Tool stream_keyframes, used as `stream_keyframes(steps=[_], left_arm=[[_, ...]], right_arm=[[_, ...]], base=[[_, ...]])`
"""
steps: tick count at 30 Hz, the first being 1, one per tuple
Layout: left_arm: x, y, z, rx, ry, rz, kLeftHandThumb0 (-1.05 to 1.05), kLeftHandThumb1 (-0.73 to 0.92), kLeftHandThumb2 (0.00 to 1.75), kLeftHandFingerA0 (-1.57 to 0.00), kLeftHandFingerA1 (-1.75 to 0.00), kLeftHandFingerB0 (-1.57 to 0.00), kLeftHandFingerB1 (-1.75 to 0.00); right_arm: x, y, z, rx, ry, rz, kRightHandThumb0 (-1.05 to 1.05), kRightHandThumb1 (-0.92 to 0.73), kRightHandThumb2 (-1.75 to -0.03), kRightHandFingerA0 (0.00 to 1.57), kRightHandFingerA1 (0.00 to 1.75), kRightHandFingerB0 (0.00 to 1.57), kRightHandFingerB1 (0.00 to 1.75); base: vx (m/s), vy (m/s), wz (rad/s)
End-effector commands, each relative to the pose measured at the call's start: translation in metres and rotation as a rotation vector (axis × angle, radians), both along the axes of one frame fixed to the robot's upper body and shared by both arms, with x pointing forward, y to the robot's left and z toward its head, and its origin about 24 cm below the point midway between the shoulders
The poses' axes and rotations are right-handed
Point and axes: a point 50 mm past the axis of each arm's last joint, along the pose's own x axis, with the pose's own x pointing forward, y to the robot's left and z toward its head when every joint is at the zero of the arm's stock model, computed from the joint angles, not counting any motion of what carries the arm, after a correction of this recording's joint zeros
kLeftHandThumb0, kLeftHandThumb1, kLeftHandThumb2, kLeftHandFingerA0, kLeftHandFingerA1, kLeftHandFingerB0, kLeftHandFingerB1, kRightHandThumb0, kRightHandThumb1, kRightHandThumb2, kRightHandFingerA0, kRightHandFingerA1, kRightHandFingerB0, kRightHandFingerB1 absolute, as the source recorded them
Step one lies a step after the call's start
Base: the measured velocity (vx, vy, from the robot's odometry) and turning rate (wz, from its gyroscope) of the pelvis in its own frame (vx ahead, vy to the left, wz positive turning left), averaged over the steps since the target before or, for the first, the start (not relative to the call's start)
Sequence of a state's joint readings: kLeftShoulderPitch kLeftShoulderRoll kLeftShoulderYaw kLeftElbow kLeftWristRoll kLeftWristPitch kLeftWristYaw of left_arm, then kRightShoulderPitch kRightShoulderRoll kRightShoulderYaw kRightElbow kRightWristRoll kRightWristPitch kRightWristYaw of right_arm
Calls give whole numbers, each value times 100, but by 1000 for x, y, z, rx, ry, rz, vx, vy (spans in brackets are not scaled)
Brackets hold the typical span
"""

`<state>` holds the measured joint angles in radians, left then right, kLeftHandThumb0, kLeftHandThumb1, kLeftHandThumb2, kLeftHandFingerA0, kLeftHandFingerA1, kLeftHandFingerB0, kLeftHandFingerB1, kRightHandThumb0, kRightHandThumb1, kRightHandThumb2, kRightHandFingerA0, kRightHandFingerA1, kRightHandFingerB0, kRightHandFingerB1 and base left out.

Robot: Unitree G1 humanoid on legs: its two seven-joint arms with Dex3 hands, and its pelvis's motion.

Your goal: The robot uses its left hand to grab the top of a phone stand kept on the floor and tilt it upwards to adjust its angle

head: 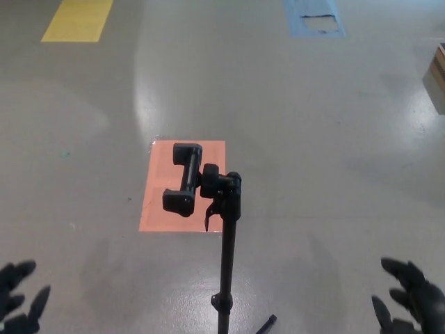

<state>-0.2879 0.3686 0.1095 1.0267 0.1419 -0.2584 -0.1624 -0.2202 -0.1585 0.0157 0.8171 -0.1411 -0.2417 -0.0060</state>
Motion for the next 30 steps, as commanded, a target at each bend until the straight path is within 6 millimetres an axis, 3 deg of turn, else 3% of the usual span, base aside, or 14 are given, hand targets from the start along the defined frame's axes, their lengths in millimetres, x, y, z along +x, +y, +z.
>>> stream_keyframes(steps=[1,4,5,9,10,13,14,15,22,23,24,27,28,30], left_arm=[[12,18,33,-26,-172,-78,-83,87,68,-13,-27,-11,-23],[11,18,34,-29,-178,-86,-86,74,79,-11,-30,-9,-25],[11,18,34,-25,-181,-89,-85,74,79,-10,-27,-9,-24],[11,18,34,-7,-187,-96,-85,74,79,-10,-28,-9,-24],[11,18,35,4,-192,-102,-78,87,68,-13,-26,-10,-23],[10,18,35,24,-199,-118,-78,86,68,-13,-26,-10,-23],[12,16,38,66,-216,-143,-79,68,104,-7,-42,-1,-30],[15,14,46,134,-252,-186,-80,68,104,-17,-46,0,-31],[32,3,84,355,-420,-365,-84,71,108,-16,-45,0,-29],[35,-1,95,405,-455,-431,-90,78,111,-9,-28,-7,-18],[40,-9,114,490,-510,-538,-91,80,112,-17,-31,0,-18],[43,-17,130,570,-556,-622,-81,74,108,-7,-32,0,-23],[44,-19,134,595,-570,-643,-83,92,71,-15,-25,-1,-19],[47,-24,145,652,-606,-687,-90,78,82,-13,-25,-4,-17]], right_arm=[[16,2,31,43,-249,64,-72,-88,-66,23,37,16,29],[16,1,31,34,-256,70,-73,-89,-66,24,37,15,29],[16,1,31,36,-259,70,-36,-53,-111,2,48,0,47],[16,1,32,50,-275,67,-36,-53,-111,2,48,0,47],[16,1,31,47,-274,67,-36,-54,-111,2,48,0,47],[13,1,29,40,-270,66,-36,-53,-111,2,48,0,47],[13,0,29,40,-271,66,-35,-54,-111,2,48,1,47],[13,0,29,39,-273,68,-73,-89,-67,23,37,16,29],[17,2,31,22,-282,79,-73,-89,-67,24,36,16,29],[17,2,31,21,-283,81,-73,-89,-67,23,36,15,29],[17,3,31,23,-283,84,-36,-54,-111,2,48,0,47],[17,3,31,28,-282,82,-36,-54,-111,2,48,1,47],[17,3,30,30,-281,81,-74,-89,-67,23,37,15,29],[18,3,30,30,-280,80,-74,-88,-67,24,36,16,29]], base=[[0,0,0],[0,0,0],[0,0,0],[0,0,0],[0,0,0],[0,0,0],[0,0,0],[0,0,0],[0,0,0],[0,0,0],[0,0,0],[0,0,0],[0,0,0],[0,0,0]])
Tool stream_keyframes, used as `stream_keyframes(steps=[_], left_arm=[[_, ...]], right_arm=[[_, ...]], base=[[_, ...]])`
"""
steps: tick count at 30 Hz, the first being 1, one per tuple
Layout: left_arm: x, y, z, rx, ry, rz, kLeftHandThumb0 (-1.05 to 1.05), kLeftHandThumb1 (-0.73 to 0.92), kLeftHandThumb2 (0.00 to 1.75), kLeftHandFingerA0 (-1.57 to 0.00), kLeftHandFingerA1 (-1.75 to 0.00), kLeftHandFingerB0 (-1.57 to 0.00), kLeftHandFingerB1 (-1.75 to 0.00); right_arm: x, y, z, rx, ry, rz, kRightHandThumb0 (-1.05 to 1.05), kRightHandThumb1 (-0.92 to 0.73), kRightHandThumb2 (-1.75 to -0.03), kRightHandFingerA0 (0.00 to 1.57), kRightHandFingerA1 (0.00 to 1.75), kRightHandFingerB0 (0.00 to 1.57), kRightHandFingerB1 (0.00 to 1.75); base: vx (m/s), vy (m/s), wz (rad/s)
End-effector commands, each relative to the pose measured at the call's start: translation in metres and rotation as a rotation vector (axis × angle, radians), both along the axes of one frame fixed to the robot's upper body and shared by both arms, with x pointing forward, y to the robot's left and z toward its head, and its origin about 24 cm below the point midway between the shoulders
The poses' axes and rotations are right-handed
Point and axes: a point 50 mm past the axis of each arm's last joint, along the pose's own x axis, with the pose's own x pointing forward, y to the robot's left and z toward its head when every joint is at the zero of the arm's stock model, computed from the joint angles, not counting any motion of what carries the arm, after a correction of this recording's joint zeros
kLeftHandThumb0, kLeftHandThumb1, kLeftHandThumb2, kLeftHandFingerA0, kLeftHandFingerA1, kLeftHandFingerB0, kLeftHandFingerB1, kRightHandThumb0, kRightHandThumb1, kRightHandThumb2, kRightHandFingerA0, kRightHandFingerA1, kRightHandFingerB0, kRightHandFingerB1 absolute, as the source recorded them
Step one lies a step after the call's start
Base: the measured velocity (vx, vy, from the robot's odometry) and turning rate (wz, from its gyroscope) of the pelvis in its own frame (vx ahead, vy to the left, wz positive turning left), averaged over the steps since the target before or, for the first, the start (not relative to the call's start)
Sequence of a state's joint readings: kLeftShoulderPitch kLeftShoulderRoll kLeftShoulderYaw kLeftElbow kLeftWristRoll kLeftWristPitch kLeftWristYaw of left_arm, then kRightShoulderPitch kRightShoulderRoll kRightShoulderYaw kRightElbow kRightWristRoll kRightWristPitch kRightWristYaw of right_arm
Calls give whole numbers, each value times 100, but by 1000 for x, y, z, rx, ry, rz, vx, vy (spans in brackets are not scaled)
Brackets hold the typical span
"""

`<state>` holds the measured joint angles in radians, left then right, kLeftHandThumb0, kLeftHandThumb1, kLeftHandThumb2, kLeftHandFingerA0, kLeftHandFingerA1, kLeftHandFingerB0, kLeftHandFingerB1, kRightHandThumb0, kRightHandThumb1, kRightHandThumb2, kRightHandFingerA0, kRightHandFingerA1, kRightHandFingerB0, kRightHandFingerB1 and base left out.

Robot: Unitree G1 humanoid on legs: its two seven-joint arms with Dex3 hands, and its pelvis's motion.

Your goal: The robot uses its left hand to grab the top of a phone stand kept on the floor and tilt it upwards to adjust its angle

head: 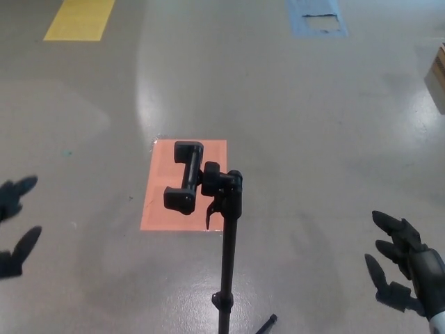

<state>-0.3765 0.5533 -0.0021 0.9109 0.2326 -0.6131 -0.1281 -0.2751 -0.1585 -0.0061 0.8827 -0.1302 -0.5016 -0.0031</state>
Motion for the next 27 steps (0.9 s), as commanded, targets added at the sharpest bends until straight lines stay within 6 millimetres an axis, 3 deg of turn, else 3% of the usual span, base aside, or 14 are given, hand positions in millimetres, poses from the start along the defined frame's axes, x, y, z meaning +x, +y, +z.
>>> stream_keyframes(steps=[1,3,5,7,8,9,11,12,18,20,24,25,26,27], left_arm=[[10,-27,61,384,-259,-314,-90,78,82,-13,-25,-4,-17],[11,-29,66,412,-276,-331,-85,92,69,-13,-25,-1,-20],[16,-36,79,478,-306,-376,-91,80,114,-17,-29,0,-18],[17,-39,84,511,-315,-392,-91,80,114,-17,-29,0,-18],[19,-43,88,566,-333,-413,-86,92,74,-12,-26,0,-19],[21,-46,90,597,-342,-428,-84,76,112,-7,-28,0,-20],[22,-49,92,627,-350,-442,-84,76,112,-7,-28,0,-20],[23,-52,94,644,-357,-456,-90,92,75,-14,-24,0,-17],[26,-60,99,694,-366,-505,-87,92,71,-15,-27,-5,-22],[27,-67,101,741,-370,-543,-93,79,114,-18,-37,0,-21],[29,-75,103,813,-365,-586,-89,91,70,-13,-25,-2,-22],[29,-77,104,828,-369,-594,-93,78,113,-16,-40,0,-21],[29,-78,104,838,-373,-600,-93,78,113,-16,-40,0,-21],[30,-80,104,848,-379,-608,-93,85,75,-17,-29,-5,-21]], right_arm=[[3,-4,6,-9,-45,5,-74,-88,-67,24,36,16,29],[4,-4,7,-14,-48,7,-73,-89,-67,24,37,15,29],[5,-3,7,-10,-49,9,-73,-88,-66,24,36,15,29],[5,-3,7,-8,-48,9,-73,-88,-66,24,36,15,29],[5,-3,7,-10,-48,8,-72,-88,-66,25,37,16,29],[5,-3,7,-12,-46,8,-70,-88,-66,25,37,16,29],[5,-3,7,-14,-44,7,-70,-88,-66,25,37,16,29],[5,-3,7,-14,-43,7,-69,-88,-65,24,37,16,29],[6,-2,7,-15,-43,14,-69,-87,-66,24,36,16,29],[6,-3,7,-20,-43,8,-69,-87,-66,25,36,16,29],[6,-3,8,-22,-46,13,-68,-87,-66,26,37,16,29],[7,-3,8,-24,-46,13,-68,-87,-66,26,37,15,29],[7,-3,8,-25,-46,14,-68,-87,-66,26,37,15,29],[7,-3,8,-29,-44,14,-68,-87,-66,25,37,16,29]], base=[[0,0,0],[0,0,0],[0,0,0],[0,0,0],[0,0,0],[0,0,0],[0,0,0],[0,0,0],[0,0,0],[0,0,0],[0,0,0],[0,0,0],[0,0,0],[0,0,0]])
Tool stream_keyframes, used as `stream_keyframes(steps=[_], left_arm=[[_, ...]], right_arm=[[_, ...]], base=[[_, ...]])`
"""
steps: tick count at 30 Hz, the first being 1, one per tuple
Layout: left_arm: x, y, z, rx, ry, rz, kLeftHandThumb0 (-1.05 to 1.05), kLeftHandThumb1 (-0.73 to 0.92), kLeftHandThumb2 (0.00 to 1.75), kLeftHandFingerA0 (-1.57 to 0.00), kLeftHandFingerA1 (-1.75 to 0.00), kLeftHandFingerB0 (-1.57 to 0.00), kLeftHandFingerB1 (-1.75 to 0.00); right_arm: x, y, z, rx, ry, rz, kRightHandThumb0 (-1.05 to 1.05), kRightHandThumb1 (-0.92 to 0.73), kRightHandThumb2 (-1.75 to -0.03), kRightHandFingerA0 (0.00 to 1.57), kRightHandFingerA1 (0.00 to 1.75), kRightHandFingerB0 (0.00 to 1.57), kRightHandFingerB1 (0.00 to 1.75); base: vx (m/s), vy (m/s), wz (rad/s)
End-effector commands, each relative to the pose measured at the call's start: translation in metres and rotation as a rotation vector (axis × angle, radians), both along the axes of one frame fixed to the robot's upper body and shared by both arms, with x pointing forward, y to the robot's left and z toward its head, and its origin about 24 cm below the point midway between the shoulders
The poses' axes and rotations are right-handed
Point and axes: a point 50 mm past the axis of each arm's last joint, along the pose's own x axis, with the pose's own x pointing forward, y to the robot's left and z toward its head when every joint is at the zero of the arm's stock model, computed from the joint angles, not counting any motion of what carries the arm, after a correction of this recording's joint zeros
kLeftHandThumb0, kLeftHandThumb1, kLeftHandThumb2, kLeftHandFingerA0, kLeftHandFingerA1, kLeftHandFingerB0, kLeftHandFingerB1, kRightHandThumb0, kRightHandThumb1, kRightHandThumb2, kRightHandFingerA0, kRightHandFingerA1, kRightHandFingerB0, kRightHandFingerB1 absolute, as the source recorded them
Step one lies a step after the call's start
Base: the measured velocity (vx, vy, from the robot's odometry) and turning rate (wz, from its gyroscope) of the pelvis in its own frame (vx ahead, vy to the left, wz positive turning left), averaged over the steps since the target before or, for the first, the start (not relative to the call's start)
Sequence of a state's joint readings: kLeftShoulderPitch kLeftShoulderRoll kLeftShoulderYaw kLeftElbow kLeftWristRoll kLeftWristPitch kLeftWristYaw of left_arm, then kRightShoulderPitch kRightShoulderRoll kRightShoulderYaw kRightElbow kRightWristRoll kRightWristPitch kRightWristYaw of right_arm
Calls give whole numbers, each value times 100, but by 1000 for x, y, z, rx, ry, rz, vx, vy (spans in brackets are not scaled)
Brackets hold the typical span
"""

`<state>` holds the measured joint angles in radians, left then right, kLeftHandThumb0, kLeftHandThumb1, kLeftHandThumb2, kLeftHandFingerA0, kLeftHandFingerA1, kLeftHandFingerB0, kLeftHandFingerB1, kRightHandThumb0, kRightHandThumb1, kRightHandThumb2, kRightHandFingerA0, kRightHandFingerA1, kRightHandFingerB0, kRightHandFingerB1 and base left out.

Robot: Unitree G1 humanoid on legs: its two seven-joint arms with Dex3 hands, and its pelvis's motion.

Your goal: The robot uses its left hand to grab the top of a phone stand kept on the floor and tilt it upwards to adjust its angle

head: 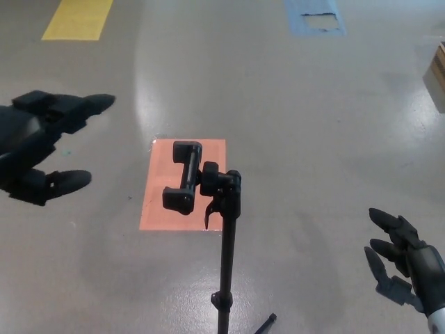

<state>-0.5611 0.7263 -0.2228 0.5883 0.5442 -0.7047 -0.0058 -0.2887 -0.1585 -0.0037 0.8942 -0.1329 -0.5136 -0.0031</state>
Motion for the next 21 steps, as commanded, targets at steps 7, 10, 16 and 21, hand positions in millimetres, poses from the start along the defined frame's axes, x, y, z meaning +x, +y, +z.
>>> stream_keyframes(steps=[7,10,16,21], left_arm=[[-2,-26,8,380,-98,-187,-88,92,73,-16,-28,-1,-20],[-1,-31,7,397,-112,-213,-85,75,112,-11,-34,0,-23],[1,-35,8,431,-113,-227,-89,92,73,-13,-26,0,-20],[1,-40,11,454,-120,-249,-87,92,72,-15,-27,0,-21]], right_arm=[[4,-4,5,-24,-26,12,-67,-87,-66,25,36,16,29],[4,-5,6,-32,-28,10,-67,-87,-66,24,36,15,29],[5,-5,6,-33,-28,9,-68,-86,-66,25,36,16,29],[4,-4,5,-35,-26,14,-67,-86,-65,24,36,15,29]], base=[[0,0,0],[0,0,0],[0,0,0],[0,0,0]])
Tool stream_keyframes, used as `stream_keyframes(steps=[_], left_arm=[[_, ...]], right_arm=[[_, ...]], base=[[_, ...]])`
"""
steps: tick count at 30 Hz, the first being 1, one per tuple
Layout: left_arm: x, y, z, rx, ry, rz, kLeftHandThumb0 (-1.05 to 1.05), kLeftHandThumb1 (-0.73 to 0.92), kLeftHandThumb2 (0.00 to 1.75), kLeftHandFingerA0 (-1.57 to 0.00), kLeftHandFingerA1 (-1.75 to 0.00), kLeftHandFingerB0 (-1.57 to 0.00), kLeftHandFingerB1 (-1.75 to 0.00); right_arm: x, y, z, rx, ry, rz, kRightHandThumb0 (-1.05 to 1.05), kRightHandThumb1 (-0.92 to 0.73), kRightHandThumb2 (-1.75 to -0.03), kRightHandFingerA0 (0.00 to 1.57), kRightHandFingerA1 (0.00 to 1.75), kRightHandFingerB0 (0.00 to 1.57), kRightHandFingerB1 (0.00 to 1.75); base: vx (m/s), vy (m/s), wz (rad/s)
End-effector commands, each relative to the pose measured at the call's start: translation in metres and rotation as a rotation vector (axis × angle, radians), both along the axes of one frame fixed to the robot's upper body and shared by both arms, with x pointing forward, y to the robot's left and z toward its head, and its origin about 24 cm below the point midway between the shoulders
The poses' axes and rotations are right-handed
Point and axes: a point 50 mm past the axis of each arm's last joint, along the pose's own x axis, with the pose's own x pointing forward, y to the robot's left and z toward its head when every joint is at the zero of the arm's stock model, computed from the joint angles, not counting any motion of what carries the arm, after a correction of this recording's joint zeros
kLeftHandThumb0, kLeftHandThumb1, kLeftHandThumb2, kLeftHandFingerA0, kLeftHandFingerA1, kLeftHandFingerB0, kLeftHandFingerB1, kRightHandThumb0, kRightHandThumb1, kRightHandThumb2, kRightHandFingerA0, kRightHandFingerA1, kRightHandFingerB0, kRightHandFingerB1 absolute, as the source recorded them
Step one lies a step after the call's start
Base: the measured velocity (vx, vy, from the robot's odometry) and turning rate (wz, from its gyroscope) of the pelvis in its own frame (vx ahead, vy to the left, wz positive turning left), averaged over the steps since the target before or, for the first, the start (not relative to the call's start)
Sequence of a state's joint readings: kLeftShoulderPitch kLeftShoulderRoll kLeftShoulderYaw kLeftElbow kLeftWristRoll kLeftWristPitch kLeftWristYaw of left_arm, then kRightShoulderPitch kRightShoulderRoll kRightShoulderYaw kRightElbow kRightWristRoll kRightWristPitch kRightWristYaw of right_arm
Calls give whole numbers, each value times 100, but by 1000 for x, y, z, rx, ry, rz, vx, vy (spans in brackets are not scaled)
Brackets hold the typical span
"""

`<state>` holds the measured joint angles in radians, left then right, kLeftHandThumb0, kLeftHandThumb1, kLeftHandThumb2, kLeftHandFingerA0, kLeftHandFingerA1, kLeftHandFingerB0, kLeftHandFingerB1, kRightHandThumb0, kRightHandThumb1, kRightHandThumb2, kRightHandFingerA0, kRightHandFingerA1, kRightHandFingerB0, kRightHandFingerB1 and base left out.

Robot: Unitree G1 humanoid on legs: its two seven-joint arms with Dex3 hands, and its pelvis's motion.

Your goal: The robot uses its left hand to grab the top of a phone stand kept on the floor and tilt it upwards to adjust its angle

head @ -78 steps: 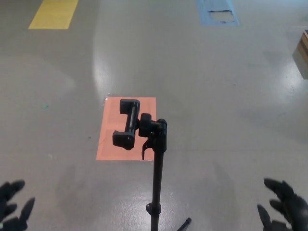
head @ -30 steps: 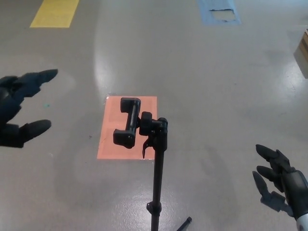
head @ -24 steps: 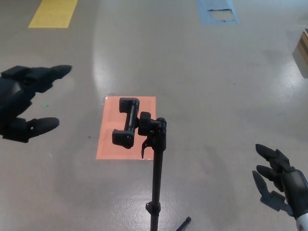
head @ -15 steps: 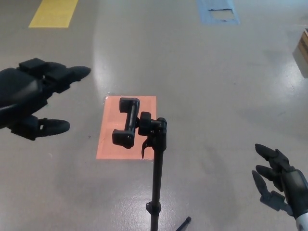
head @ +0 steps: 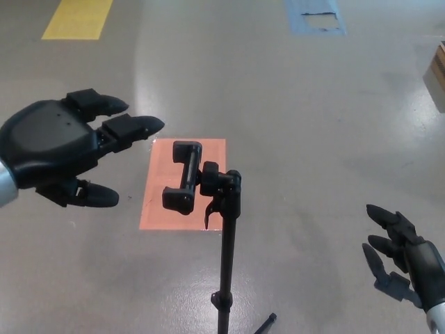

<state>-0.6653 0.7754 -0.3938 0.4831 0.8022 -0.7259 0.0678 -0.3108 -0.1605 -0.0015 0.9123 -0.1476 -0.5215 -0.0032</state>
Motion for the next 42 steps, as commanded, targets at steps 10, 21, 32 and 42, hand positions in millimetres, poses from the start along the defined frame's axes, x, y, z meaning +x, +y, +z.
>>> stream_keyframes(steps=[10,21,32,42], left_arm=[[0,-12,13,86,-60,-91,-87,92,69,-16,-27,-1,-21],[3,-13,35,40,-124,-67,-84,88,67,-16,-27,0,-20],[4,-18,44,40,-134,-72,-85,72,109,-10,-35,0,-21],[4,-25,34,59,-117,-92,-86,70,105,-12,-39,-2,-23]], right_arm=[[-4,-5,-2,-3,-3,1,-68,-86,-65,24,36,15,29],[-4,-6,-3,-18,2,0,-69,-86,-65,25,36,15,29],[-5,-5,-2,-16,-4,4,-67,-86,-65,24,36,15,29],[-2,-5,0,-15,-10,5,-68,-86,-65,24,37,15,30]], base=[[0,0,0],[0,0,0],[0,0,0],[0,0,0]])
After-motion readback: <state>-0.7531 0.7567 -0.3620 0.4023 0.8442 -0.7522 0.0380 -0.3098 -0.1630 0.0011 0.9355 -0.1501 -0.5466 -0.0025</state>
